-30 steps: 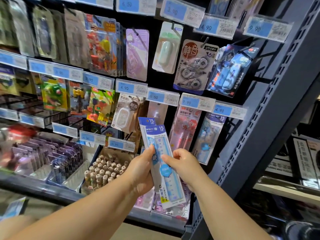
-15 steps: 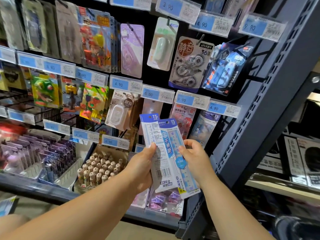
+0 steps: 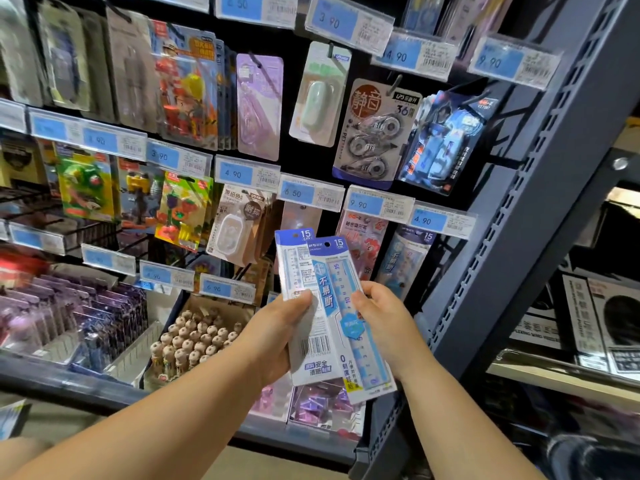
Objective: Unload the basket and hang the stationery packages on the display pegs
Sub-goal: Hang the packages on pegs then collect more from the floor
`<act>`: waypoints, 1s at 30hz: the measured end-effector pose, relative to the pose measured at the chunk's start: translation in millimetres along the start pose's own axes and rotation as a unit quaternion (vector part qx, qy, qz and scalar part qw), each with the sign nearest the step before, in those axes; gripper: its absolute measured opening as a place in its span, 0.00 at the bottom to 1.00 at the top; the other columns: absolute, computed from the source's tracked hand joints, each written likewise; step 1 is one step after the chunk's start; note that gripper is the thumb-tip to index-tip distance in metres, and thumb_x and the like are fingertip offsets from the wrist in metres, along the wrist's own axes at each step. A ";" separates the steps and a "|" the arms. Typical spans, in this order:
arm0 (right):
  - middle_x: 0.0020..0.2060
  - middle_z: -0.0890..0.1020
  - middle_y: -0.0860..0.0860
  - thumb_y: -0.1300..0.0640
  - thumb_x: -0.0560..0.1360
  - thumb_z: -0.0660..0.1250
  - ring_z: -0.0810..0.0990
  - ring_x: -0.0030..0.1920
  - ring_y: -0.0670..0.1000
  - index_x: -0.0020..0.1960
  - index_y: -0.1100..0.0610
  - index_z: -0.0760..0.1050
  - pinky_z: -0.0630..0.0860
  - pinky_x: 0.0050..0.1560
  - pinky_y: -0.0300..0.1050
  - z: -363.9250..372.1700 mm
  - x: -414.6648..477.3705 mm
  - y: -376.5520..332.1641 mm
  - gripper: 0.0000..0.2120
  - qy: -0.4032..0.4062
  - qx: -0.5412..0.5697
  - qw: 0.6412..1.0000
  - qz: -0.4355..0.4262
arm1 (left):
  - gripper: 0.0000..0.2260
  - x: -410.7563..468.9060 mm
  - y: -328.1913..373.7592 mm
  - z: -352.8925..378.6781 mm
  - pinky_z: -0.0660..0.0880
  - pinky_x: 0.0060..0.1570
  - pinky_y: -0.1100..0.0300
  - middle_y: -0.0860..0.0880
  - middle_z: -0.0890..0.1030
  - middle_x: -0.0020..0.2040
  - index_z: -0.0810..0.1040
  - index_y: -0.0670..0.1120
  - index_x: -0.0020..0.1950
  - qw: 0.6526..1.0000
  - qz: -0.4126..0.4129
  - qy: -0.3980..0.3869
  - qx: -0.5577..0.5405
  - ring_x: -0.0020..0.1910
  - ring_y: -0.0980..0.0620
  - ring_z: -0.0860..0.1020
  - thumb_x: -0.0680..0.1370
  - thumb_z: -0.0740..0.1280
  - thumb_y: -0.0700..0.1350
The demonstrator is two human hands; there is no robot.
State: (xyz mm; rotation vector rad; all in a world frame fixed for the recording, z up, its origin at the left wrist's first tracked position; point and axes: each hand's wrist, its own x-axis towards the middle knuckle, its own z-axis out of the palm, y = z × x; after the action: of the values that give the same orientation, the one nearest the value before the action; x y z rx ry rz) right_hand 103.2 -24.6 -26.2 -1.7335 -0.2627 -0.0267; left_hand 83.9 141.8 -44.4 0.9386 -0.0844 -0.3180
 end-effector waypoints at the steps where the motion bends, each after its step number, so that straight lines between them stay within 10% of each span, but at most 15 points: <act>1: 0.43 0.84 0.52 0.60 0.82 0.59 0.84 0.39 0.47 0.53 0.57 0.74 0.79 0.38 0.39 2.1 0.8 2.5 0.05 -0.001 0.012 1.000 0.002 | 0.12 -1.0 -1.4 -0.5 0.79 0.50 0.44 0.40 0.84 0.55 0.75 0.47 0.64 1.000 -0.003 -0.009 0.018 0.49 0.43 0.83 0.83 0.57 0.42; 8: 0.46 0.84 0.55 0.59 0.82 0.59 0.84 0.44 0.53 0.54 0.58 0.74 0.80 0.45 0.49 6.2 1.2 1.7 0.06 -0.004 0.079 0.997 0.002 | 0.11 -1.2 -4.3 -0.2 0.75 0.56 0.43 0.38 0.82 0.57 0.76 0.46 0.59 0.999 -0.024 0.034 0.007 0.52 0.40 0.79 0.83 0.56 0.39; 13: 0.49 0.83 0.53 0.48 0.79 0.62 0.83 0.51 0.57 0.50 0.44 0.74 0.78 0.57 0.61 -4.7 10.4 13.7 0.03 0.153 -0.007 0.988 -0.011 | 0.15 0.1 -4.7 -4.7 0.79 0.46 0.46 0.39 0.84 0.54 0.74 0.43 0.64 0.996 -0.030 0.080 -0.021 0.45 0.43 0.84 0.84 0.58 0.50; 17: 0.48 0.81 0.52 0.54 0.82 0.58 0.81 0.47 0.54 0.51 0.48 0.71 0.78 0.52 0.56 -21.9 16.0 23.5 0.04 0.252 -0.059 0.966 0.010 | 0.17 -0.3 -3.4 0.5 0.80 0.47 0.46 0.41 0.85 0.53 0.73 0.52 0.57 0.997 -0.028 0.060 -0.029 0.48 0.44 0.85 0.81 0.53 0.61; 23: 0.48 0.79 0.50 0.54 0.83 0.55 0.77 0.41 0.48 0.58 0.54 0.70 0.70 0.36 0.43 -39.6 20.4 28.9 0.07 0.337 -0.105 0.936 0.019 | 0.29 -0.4 -3.4 5.3 0.81 0.45 0.45 0.40 0.85 0.51 0.67 0.50 0.74 0.998 -0.030 0.044 -0.039 0.45 0.42 0.85 0.80 0.51 0.65; 30: 0.51 0.79 0.51 0.53 0.83 0.55 0.79 0.46 0.51 0.57 0.52 0.69 0.74 0.41 0.45 -51.5 25.4 26.6 0.06 0.357 -0.088 0.929 0.032 | 0.26 1.7 -3.5 4.2 0.82 0.46 0.46 0.40 0.85 0.51 0.71 0.51 0.65 0.998 -0.032 0.040 -0.029 0.44 0.43 0.85 0.79 0.49 0.66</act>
State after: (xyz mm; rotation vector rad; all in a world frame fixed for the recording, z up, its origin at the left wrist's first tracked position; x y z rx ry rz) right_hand 139.7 -74.9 -38.5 -1.7905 0.3440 -0.6378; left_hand 83.8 136.0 -44.9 0.8960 0.0280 -0.3410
